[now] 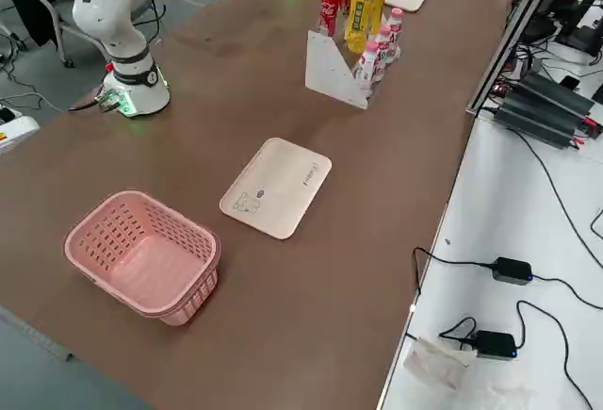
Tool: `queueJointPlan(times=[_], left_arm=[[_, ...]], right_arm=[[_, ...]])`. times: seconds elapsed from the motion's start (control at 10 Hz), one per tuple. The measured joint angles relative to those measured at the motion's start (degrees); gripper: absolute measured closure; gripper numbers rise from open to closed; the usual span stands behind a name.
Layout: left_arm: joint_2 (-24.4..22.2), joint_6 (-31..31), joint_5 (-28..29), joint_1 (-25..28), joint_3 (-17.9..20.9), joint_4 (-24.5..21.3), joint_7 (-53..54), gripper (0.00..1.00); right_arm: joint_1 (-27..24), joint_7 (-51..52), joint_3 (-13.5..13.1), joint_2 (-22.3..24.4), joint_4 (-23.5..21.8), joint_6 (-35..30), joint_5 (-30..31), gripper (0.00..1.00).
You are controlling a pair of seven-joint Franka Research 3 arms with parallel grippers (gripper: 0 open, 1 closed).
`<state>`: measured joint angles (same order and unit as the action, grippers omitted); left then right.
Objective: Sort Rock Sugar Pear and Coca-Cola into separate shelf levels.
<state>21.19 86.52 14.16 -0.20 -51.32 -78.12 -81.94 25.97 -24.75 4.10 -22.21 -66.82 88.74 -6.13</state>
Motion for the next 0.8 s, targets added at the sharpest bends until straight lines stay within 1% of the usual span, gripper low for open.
queueJointPlan(times=[0.1,0.4,0.6,0.8], left_arm=[[-1.6,-1.0,-0.8,2.7,0.0,0.6,2.6,0.0],[-4.9,-3.7,-1.9,13.7,0.1,0.7,16.3,0.0],[-5.0,-3.9,-2.2,20.5,0.1,0.5,24.5,0.0],[-5.1,-4.0,-2.2,24.2,0.1,0.3,29.3,0.0]], right_arm=[[0.0,-0.6,0.3,-0.3,-0.5,0.8,0.0,0.66],[0.0,-1.1,0.6,-0.9,-2.7,2.0,-0.1,0.66],[0.0,-1.6,1.0,-0.9,-4.2,2.1,-0.4,0.66],[0.1,-2.1,1.7,-0.9,-4.9,2.6,-1.6,0.66]])
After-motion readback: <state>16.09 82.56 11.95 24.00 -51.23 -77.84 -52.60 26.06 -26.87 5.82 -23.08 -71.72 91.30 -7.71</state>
